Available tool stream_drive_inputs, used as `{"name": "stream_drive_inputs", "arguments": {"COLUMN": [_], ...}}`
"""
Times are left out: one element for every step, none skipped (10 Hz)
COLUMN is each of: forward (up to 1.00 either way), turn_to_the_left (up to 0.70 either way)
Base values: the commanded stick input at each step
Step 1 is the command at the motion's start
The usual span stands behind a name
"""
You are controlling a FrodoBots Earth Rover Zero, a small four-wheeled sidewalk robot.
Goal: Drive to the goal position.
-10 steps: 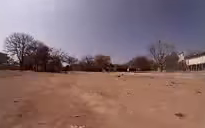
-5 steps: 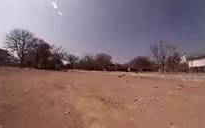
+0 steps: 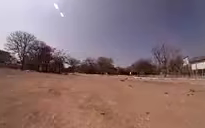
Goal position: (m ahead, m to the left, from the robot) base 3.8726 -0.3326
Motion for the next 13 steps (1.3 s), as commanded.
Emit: {"name": "stream_drive_inputs", "arguments": {"forward": [1.0,1.0,1.0,1.0,1.0,1.0,1.0,1.0,1.0,1.0,1.0,1.0,1.0], "turn_to_the_left": [0.0,0.0,0.0,0.0,0.0,0.0,0.0,0.0,0.0,0.0,0.0,0.0,0.0]}}
